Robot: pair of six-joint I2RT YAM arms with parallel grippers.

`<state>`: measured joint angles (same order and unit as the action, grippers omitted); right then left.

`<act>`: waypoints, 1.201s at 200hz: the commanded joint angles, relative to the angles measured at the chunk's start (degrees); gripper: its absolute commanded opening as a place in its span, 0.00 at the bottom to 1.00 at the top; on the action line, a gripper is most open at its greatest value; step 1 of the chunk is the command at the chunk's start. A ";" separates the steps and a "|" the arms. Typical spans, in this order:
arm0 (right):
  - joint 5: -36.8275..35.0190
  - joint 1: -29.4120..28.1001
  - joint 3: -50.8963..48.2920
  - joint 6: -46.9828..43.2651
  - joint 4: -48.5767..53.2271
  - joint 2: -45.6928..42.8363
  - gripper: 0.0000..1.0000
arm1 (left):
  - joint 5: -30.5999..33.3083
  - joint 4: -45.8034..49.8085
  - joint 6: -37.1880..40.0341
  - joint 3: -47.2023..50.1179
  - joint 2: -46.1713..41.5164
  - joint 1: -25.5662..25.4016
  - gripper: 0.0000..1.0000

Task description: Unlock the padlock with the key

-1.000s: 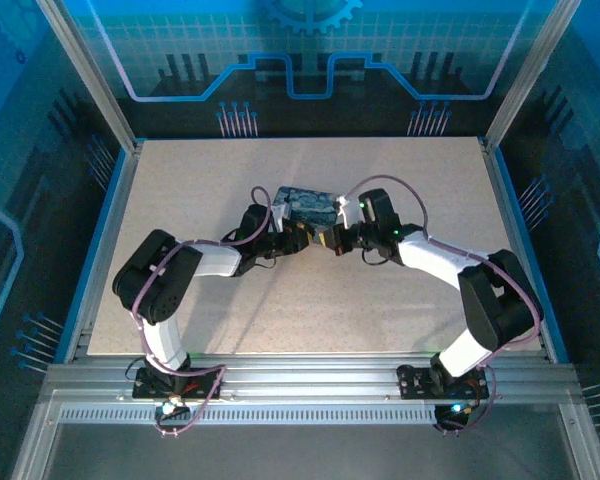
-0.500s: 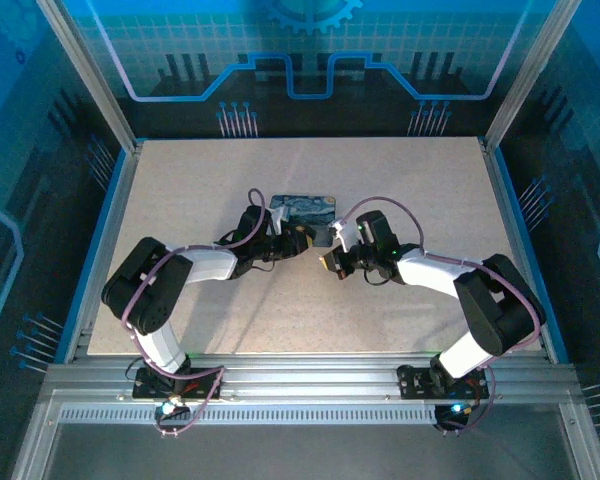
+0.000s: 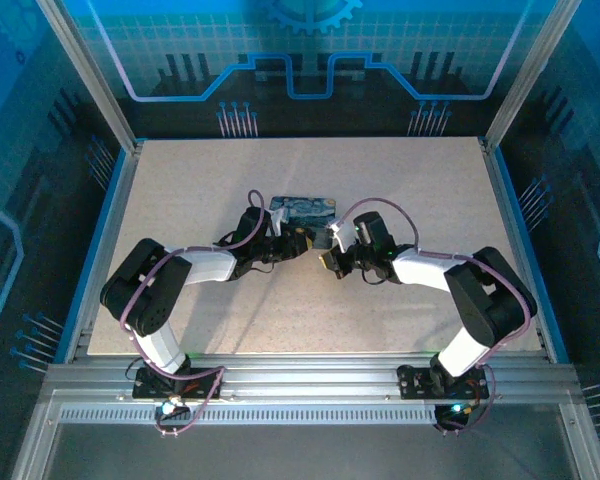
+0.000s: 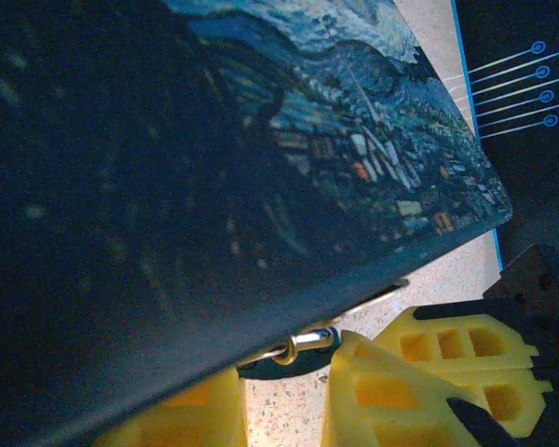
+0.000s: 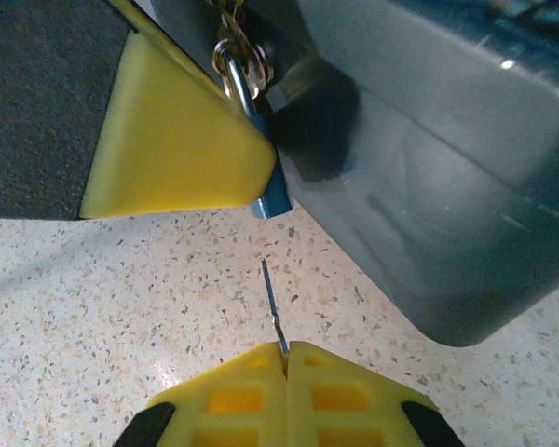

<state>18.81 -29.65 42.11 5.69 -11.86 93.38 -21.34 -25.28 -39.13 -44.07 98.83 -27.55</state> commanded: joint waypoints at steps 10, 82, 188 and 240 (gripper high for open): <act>0.00 -1.09 1.88 -0.45 -2.60 1.61 0.00 | -1.60 -1.79 -0.59 0.37 -1.90 -0.49 0.18; 0.09 -1.11 2.10 1.08 -5.36 2.68 0.00 | -1.49 -1.87 -0.59 0.51 -1.89 -0.56 0.18; -0.70 -1.05 1.89 2.42 -7.62 2.77 0.00 | -1.42 -1.97 -0.77 0.71 -2.11 -0.57 0.18; -0.40 -1.12 1.51 3.18 -9.42 2.86 0.00 | -1.42 -2.14 -0.90 0.82 -2.15 -0.53 0.18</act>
<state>18.35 -30.02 42.81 7.94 -17.61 95.94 -21.32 -25.54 -39.16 -44.03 98.83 -27.62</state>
